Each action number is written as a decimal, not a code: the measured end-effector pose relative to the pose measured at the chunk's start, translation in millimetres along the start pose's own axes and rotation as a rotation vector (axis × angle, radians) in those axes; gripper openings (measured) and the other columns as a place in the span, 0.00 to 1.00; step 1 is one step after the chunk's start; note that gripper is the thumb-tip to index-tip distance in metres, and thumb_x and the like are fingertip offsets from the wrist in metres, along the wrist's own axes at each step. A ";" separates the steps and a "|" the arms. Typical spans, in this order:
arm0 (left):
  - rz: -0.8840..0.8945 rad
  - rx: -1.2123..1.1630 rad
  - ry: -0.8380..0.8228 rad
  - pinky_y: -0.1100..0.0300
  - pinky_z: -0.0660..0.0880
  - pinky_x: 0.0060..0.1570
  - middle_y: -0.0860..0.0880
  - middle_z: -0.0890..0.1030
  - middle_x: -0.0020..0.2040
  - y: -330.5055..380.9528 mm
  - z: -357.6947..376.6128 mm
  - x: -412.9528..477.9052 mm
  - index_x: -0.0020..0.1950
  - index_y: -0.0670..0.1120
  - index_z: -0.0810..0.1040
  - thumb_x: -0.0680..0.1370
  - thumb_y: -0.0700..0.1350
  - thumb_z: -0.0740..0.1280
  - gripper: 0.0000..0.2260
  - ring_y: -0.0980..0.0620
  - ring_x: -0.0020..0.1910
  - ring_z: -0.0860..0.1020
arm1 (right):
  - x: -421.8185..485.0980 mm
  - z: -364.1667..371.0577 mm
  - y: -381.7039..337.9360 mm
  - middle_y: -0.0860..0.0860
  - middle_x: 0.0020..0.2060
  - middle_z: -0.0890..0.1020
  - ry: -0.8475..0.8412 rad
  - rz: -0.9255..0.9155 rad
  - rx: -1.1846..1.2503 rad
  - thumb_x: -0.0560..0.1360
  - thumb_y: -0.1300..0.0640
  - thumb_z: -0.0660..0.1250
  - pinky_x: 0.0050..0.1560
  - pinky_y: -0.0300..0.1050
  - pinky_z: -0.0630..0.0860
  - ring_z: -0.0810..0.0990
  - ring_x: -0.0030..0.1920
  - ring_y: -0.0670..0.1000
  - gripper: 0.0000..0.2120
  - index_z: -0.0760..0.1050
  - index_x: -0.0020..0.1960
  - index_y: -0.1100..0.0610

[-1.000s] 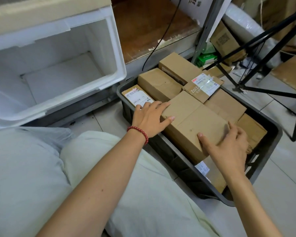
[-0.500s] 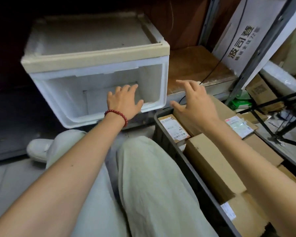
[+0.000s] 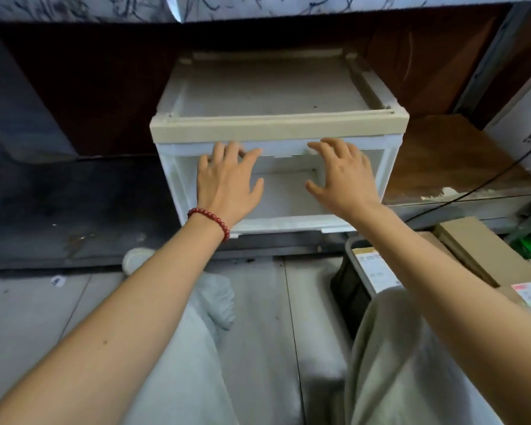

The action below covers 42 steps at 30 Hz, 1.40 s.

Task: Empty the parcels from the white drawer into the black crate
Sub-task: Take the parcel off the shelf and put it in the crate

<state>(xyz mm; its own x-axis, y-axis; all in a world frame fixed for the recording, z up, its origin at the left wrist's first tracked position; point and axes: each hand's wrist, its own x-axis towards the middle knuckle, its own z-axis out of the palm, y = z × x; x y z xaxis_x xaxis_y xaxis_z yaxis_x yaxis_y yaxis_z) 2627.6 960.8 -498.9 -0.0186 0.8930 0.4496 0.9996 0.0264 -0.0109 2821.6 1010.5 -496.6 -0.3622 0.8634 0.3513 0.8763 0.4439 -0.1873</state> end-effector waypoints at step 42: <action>-0.059 -0.231 0.021 0.56 0.65 0.54 0.55 0.77 0.57 4.9 -20.7 -32.0 0.59 0.55 0.78 0.71 0.64 0.68 0.21 0.51 0.59 0.72 | -31.1 -14.0 8.5 0.50 0.58 0.77 0.054 -0.067 0.086 0.72 0.38 0.68 0.56 0.51 0.68 0.71 0.60 0.54 0.23 0.76 0.61 0.48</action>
<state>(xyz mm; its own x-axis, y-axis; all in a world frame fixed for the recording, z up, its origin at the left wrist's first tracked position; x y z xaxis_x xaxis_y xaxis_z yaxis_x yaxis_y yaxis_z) 2633.6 923.1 -494.9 -0.0793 0.8835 0.4616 0.9752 -0.0273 0.2197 2844.8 984.1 -496.3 -0.3990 0.8180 0.4143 0.8195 0.5208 -0.2391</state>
